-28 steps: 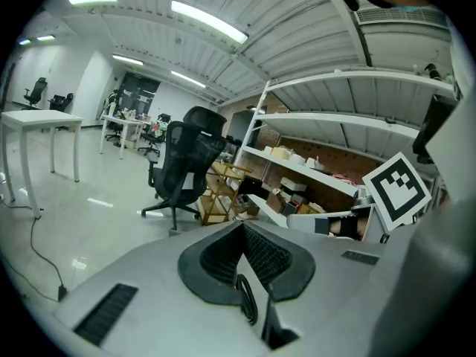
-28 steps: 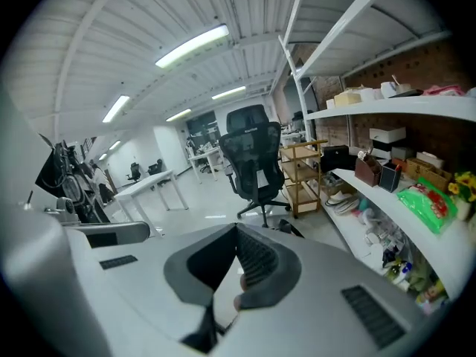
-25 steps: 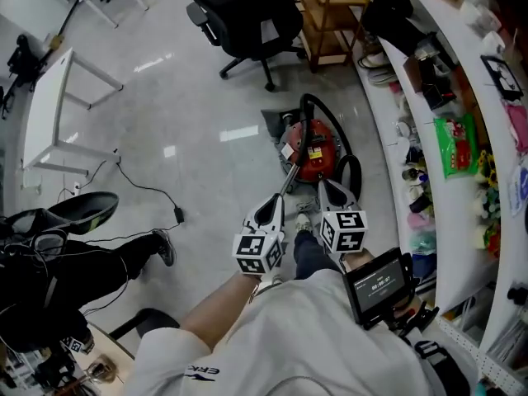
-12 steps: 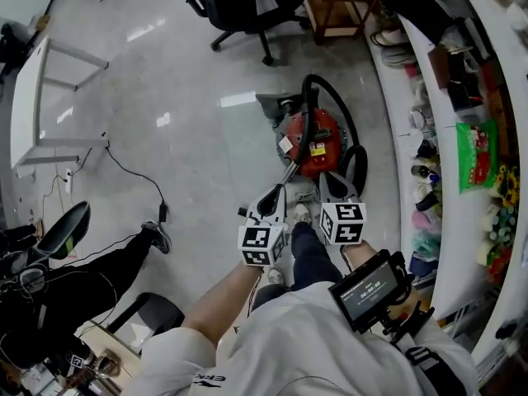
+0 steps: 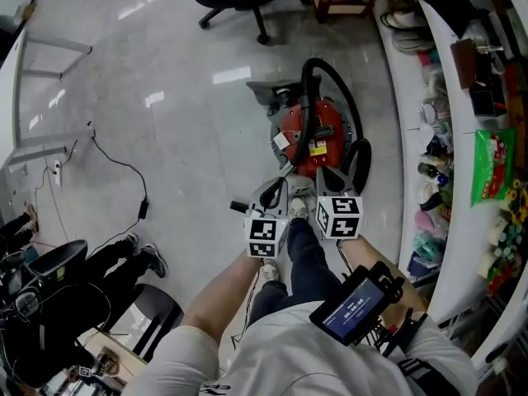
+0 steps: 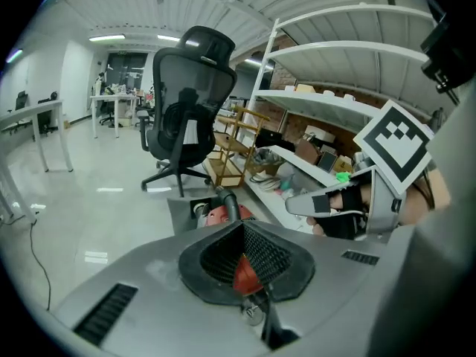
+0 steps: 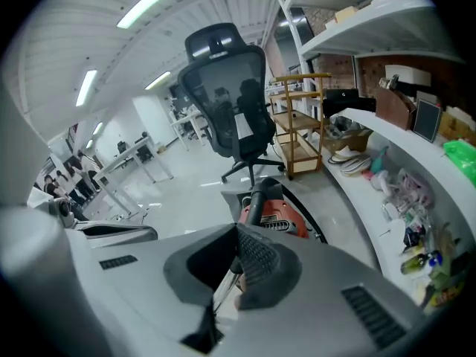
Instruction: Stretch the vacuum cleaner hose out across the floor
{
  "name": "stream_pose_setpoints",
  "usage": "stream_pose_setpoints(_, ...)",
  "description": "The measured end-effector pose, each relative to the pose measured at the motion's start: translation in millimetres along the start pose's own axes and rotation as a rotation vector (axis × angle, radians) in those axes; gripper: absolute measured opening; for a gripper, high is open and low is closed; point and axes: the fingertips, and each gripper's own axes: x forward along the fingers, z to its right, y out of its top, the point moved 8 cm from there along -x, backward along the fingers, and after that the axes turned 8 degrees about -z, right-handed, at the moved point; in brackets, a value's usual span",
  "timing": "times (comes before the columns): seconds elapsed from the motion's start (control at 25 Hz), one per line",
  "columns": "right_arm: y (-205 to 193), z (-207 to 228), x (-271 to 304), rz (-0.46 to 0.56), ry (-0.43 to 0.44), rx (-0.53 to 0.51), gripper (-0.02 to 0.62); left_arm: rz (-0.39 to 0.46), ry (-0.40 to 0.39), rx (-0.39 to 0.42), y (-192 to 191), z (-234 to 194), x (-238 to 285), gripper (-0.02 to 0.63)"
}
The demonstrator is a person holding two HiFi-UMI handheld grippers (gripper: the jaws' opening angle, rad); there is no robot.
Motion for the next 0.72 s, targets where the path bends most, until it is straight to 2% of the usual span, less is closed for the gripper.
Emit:
stream_pose_setpoints(0.16,-8.2,10.8,32.1,-0.018,0.006,0.006,-0.002,-0.027,-0.002,0.002,-20.2,-11.2,33.9,0.002)
stream_pose_setpoints(0.6,-25.6,25.2,102.1,-0.070,0.041,-0.005,-0.002,-0.110,-0.055,0.113,-67.2,-25.4,101.8,0.006)
stream_pose_setpoints(0.72,-29.3,26.1,117.0,-0.089,0.073,0.001,0.027,-0.135,-0.078,0.143,-82.2,-29.0,118.5,0.048)
